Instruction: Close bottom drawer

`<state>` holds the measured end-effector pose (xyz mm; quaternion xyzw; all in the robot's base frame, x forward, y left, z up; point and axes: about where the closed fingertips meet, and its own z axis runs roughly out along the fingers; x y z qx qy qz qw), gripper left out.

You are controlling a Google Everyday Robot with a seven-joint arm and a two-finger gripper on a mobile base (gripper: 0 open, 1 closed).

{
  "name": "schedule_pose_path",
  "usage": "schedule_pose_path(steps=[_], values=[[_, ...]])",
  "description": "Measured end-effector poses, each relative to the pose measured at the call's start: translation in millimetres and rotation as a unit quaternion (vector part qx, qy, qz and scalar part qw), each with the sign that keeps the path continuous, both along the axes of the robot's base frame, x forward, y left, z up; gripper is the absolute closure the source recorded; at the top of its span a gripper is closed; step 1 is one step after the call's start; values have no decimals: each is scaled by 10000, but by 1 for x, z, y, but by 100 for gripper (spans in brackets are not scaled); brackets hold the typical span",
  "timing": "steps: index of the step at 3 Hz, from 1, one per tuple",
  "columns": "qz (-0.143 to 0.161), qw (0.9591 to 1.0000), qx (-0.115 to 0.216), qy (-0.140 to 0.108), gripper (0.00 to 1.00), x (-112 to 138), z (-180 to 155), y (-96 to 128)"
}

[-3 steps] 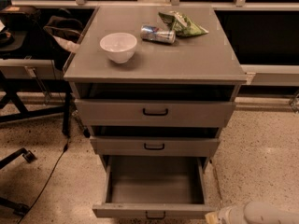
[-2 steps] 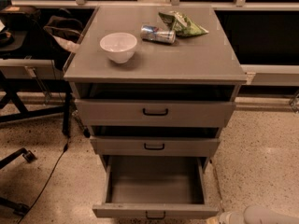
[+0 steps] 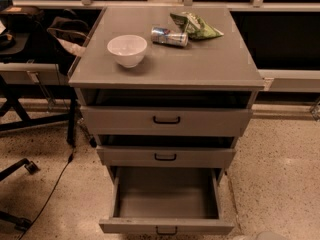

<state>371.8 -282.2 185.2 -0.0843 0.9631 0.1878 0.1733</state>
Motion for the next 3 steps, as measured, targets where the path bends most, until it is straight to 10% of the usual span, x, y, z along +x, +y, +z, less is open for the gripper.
schedule_pose_path(steps=[3], values=[[569,9967,523,-263,100,41,-25,26]])
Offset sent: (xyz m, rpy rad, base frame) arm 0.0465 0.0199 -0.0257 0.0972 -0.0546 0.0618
